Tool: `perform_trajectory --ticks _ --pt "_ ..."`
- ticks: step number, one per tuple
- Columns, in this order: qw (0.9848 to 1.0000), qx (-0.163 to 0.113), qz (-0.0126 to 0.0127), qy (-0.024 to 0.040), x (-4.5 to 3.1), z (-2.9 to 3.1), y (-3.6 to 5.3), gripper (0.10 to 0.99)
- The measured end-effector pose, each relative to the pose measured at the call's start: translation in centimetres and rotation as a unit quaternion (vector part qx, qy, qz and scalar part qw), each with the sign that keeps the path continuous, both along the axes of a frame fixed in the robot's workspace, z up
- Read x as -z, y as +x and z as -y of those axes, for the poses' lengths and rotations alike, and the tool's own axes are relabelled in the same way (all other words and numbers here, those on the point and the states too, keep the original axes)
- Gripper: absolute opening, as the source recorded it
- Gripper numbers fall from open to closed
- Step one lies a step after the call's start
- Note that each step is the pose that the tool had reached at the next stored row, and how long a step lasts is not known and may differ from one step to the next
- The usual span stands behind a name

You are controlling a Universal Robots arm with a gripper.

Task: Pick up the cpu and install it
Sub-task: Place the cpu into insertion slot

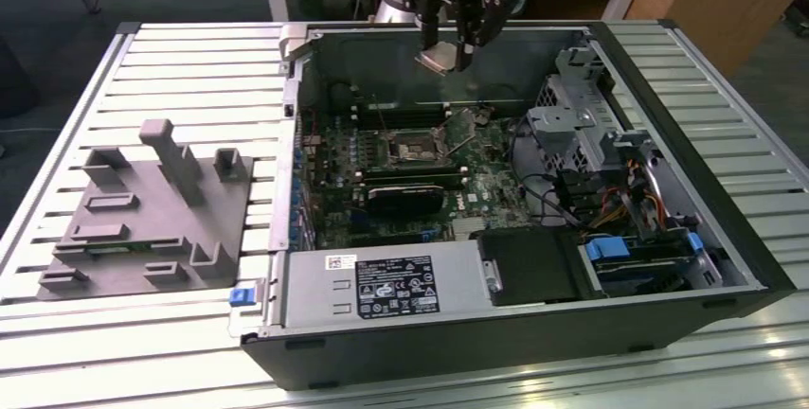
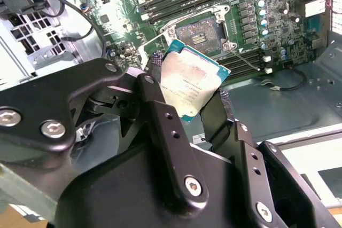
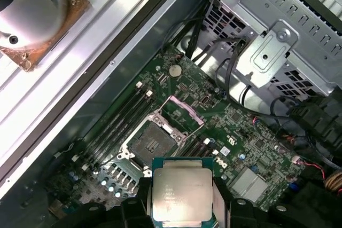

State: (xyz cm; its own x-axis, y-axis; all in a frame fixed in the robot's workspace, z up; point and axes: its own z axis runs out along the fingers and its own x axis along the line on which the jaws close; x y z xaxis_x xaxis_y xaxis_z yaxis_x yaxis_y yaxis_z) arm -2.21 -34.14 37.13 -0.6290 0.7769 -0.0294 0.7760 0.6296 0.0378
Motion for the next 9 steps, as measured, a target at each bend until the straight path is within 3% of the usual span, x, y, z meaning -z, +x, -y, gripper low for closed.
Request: perform_trajectory --ticks 9 --pt "0.999 0.045 0.0 0.0 0.18 -0.04 -0.42 0.537"
